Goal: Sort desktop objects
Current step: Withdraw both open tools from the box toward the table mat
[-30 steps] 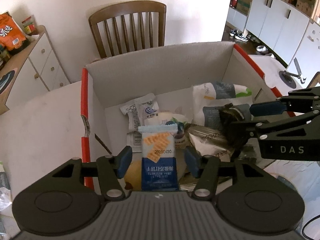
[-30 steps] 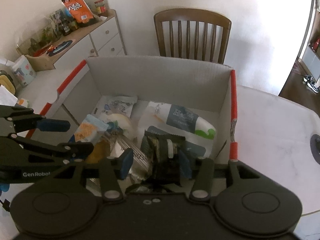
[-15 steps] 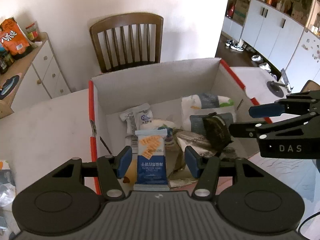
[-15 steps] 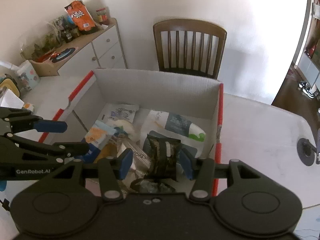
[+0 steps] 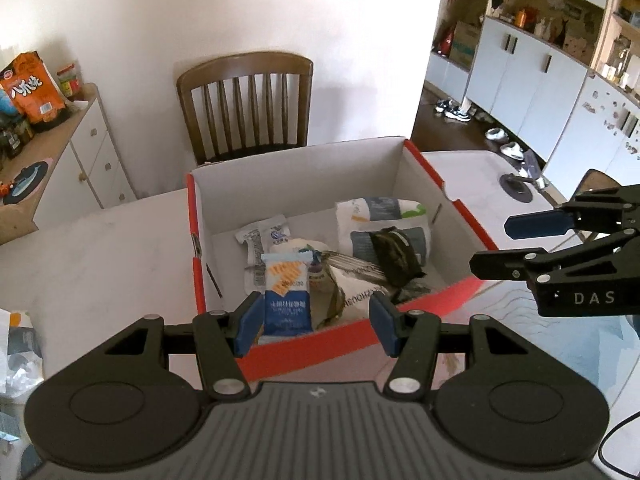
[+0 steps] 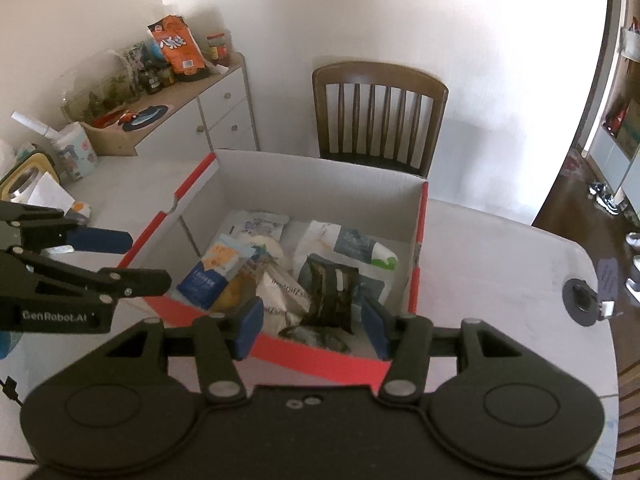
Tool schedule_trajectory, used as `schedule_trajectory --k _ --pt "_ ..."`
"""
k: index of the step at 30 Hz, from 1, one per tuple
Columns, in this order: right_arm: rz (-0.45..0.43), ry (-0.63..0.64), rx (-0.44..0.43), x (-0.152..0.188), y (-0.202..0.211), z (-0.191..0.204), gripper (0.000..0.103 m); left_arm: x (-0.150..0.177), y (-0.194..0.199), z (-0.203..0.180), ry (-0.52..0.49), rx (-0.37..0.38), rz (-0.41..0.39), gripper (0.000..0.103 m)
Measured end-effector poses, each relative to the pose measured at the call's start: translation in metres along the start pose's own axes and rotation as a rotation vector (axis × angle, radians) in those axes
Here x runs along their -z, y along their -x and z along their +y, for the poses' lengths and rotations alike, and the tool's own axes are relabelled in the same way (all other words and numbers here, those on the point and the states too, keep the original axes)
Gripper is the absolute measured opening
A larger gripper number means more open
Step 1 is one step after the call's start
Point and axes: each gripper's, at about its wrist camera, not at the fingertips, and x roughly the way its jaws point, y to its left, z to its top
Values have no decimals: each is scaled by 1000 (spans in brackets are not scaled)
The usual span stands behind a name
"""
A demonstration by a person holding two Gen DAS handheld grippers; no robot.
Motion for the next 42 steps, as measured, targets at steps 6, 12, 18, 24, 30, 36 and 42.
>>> schedule_trajectory --k 6,12,18,24,30,36,42 --pt "-12 0 12 15 21 8 56 17 21 -2 -9 20 -19 61" --pt "-21 -9 16 32 37 21 57 36 33 -2 -7 35 -17 67" --pt "-17 -15 17 54 46 33 59 53 41 -4 -19 52 -14 69" --pt "-13 -30 24 74 55 41 60 65 47 -8 -29 83 -22 79" --pt "2 -56 50 96 59 43 61 81 45 -11 -51 116 -19 85" --pt "38 -99 73 124 54 41 61 101 36 -12 -61 172 3 91" --pt "75 -143 91 151 49 40 61 124 25 -13 -89 164 24 103"
